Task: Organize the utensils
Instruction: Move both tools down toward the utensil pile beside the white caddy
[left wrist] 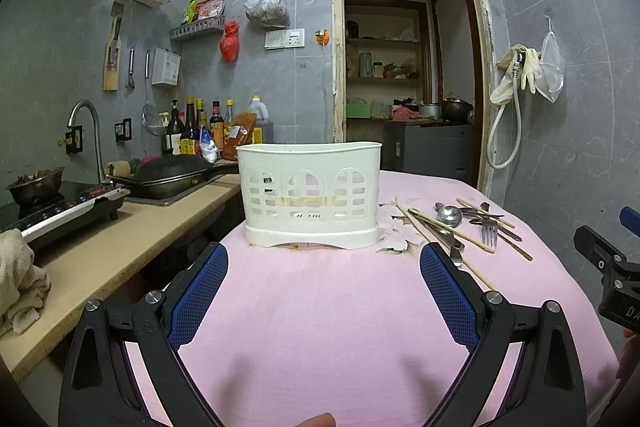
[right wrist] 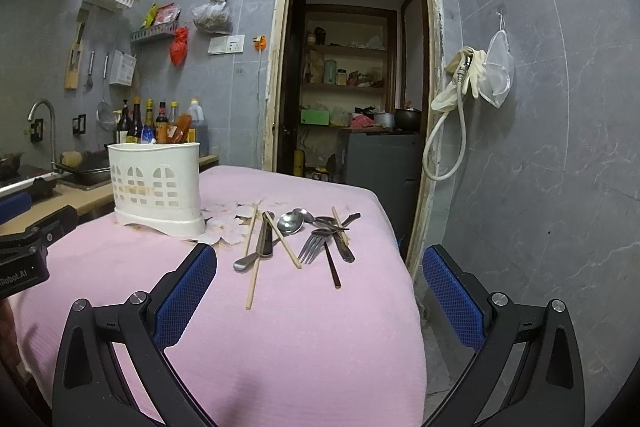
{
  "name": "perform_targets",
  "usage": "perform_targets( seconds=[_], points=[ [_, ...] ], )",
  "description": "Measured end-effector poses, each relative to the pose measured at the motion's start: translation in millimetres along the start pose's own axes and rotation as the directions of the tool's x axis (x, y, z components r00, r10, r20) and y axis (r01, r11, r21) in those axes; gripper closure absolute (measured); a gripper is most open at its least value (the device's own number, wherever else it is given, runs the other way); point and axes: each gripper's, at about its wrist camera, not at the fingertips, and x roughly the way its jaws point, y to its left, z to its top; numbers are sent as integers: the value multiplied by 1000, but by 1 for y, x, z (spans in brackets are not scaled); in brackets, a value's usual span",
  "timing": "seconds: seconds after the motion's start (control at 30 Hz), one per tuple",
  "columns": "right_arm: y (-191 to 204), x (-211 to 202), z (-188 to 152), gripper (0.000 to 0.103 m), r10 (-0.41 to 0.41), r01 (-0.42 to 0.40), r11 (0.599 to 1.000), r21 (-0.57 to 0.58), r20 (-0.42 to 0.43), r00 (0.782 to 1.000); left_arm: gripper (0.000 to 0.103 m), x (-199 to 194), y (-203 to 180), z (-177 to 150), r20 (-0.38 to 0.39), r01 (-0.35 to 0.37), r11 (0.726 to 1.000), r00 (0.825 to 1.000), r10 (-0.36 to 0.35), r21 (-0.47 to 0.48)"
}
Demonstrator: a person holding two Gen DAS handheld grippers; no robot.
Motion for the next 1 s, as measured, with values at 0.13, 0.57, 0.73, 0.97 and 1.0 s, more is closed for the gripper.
perform_targets(
  seconds=[0.13,0.57,0.73,0.97,1.0],
  points=[
    [-5,4,6,0,-19,19,1000,-10,-2,1000,9,4,-3,9,-1,-7,1000,1000,7,8],
    [-32,34,25,0,-65,64,998,-17,-43,997,9,44,-22,43,-78,48,998,996,-45,47],
    [-45,51,32,0,-40,38,999,-38,-70,997,9,63,-32,52,-126,75,995,990,-65,73],
    [-65,85,45,0,55,-65,995,-76,-127,990,9,92,-47,56,-216,154,984,968,-132,91],
    [-67,91,46,0,72,-83,993,-79,-140,988,9,99,-49,56,-238,169,982,961,-144,86]
  ],
)
